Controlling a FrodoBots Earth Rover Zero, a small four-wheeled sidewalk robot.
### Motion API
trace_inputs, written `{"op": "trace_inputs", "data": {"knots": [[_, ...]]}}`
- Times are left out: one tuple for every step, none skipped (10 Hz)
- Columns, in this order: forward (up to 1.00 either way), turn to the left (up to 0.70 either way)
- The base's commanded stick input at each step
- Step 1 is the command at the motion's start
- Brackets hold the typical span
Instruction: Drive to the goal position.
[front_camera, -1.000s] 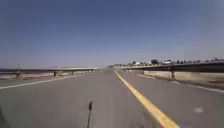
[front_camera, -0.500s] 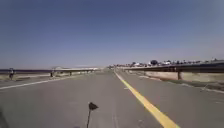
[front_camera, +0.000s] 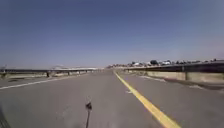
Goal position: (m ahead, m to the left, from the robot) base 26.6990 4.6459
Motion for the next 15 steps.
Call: {"op": "trace_inputs", "data": {"knots": [[1.0,0.33],[1.0,0.28],[1.0,0.1],[1.0,0.02],[1.0,0.0],[1.0,0.0],[1.0,0.0],[1.0,0.0],[1.0,0.0],[1.0,0.0],[1.0,0.0],[1.0,0.0],[1.0,0.0],[1.0,0.0],[1.0,0.0]]}}
